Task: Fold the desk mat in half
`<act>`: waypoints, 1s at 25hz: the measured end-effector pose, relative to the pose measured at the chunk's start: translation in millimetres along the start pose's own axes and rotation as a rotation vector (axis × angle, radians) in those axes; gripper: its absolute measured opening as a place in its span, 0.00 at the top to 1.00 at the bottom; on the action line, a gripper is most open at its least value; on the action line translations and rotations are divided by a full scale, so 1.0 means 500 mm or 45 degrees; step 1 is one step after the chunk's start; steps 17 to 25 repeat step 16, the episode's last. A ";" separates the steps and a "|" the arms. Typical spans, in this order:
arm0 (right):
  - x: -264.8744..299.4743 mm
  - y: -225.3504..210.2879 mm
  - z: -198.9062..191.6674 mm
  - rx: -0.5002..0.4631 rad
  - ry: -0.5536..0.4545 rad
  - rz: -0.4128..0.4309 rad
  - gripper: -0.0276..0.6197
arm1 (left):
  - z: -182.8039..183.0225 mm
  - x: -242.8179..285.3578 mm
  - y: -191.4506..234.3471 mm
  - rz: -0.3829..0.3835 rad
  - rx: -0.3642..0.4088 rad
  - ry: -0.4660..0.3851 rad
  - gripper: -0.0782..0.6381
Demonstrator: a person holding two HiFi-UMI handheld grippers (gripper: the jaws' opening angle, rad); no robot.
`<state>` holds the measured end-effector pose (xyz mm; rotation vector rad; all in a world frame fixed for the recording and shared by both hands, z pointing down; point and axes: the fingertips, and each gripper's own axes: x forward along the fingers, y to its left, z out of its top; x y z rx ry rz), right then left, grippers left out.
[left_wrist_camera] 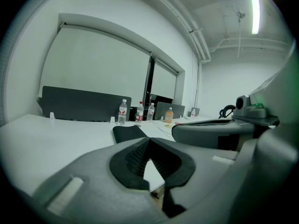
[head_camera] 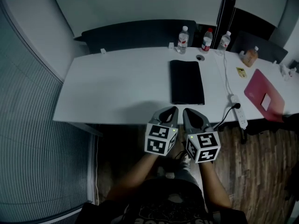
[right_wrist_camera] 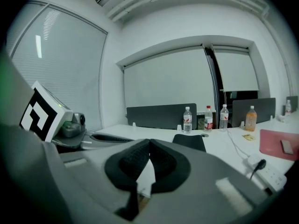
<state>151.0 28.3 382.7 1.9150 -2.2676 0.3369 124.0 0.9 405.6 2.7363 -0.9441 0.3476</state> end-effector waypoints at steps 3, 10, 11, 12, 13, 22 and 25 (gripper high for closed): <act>0.001 0.010 0.006 -0.011 -0.004 0.002 0.95 | 0.002 -0.005 0.005 -0.002 -0.003 -0.006 0.88; 0.007 0.017 0.001 -0.017 -0.002 -0.003 0.95 | -0.001 -0.008 0.017 -0.001 -0.007 -0.013 0.88; 0.009 0.016 0.001 -0.017 -0.001 -0.003 0.95 | -0.001 -0.007 0.018 -0.003 -0.007 -0.012 0.88; 0.010 0.016 0.002 -0.016 -0.001 -0.003 0.95 | 0.000 -0.006 0.018 -0.004 -0.007 -0.010 0.88; 0.010 0.015 0.003 -0.015 0.000 -0.002 0.95 | 0.001 -0.005 0.018 -0.005 -0.007 -0.008 0.88; 0.010 0.014 0.008 -0.013 0.000 -0.001 0.95 | 0.005 -0.003 0.016 -0.007 -0.006 -0.007 0.88; 0.010 0.014 0.008 -0.013 0.000 -0.001 0.95 | 0.005 -0.003 0.016 -0.007 -0.006 -0.007 0.88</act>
